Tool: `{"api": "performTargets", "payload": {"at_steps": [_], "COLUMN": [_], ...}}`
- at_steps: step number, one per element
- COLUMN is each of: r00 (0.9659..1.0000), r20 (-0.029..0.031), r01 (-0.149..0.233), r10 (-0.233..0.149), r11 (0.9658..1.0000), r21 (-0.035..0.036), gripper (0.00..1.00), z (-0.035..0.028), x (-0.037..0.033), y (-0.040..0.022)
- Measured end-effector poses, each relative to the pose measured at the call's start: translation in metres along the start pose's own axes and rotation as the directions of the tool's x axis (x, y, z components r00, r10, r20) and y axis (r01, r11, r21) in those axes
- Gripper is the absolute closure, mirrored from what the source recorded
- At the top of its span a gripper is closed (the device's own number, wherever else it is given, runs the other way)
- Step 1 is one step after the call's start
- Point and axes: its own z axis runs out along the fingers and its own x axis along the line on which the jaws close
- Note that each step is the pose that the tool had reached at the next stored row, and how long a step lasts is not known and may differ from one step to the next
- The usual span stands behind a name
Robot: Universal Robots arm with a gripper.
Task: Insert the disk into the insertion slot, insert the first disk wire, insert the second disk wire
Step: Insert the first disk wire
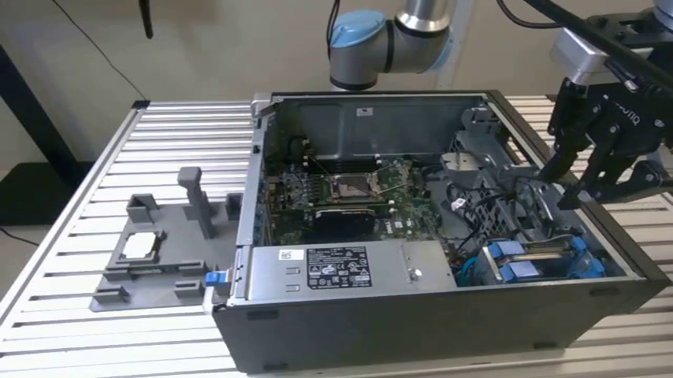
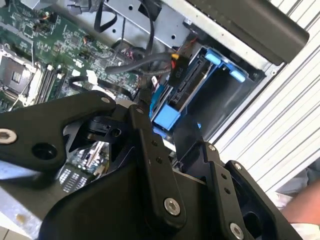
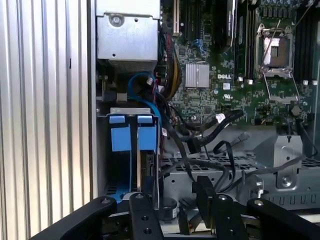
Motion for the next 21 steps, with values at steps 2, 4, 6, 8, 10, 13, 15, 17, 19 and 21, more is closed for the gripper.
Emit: {"api": "performTargets", "payload": {"at_steps": [2, 4, 6, 8, 10, 13, 15, 17, 19, 21], "r00": [1.0, 0.9999, 0.9997, 0.9994, 0.999, 0.9981, 0.9973, 0.9963, 0.9959, 0.9958], "r20": [0.0012, 0.0021, 0.0033, 0.0035, 0.0044, 0.0066, 0.0073, 0.0082, 0.0103, 0.0132], "r01": [0.007, 0.017, 0.025, 0.033, 0.043, 0.062, 0.074, 0.086, 0.09, 0.09], "r10": [-0.007, -0.017, -0.025, -0.033, -0.043, -0.062, -0.074, -0.086, -0.09, -0.09], "r11": [1.0, 0.9999, 0.9997, 0.9994, 0.999, 0.9981, 0.9972, 0.9962, 0.9959, 0.9958], "r21": [-0.0009, -0.0023, -0.0035, -0.0046, -0.0059, -0.0083, -0.0099, -0.0115, -0.0118, -0.0117], "gripper": [0.53, 0.53, 0.53, 0.53, 0.53, 0.53, 0.53, 0.53, 0.55, 0.68], "z": [0.0, 0.0, 0.0, 0.0, 0.0, 0.0002, 0.0005, 0.0007, 0.0008, 0.001], "x": [0.0, 0.0, 0.0, -0.0001, -0.0001, -0.0001, -0.0001, 0.0, 0.0, 0.0], "y": [-0.0045, -0.0087, -0.0127, -0.0174, -0.0215, -0.0246, -0.0258, -0.0271, -0.0273, -0.0273]}}
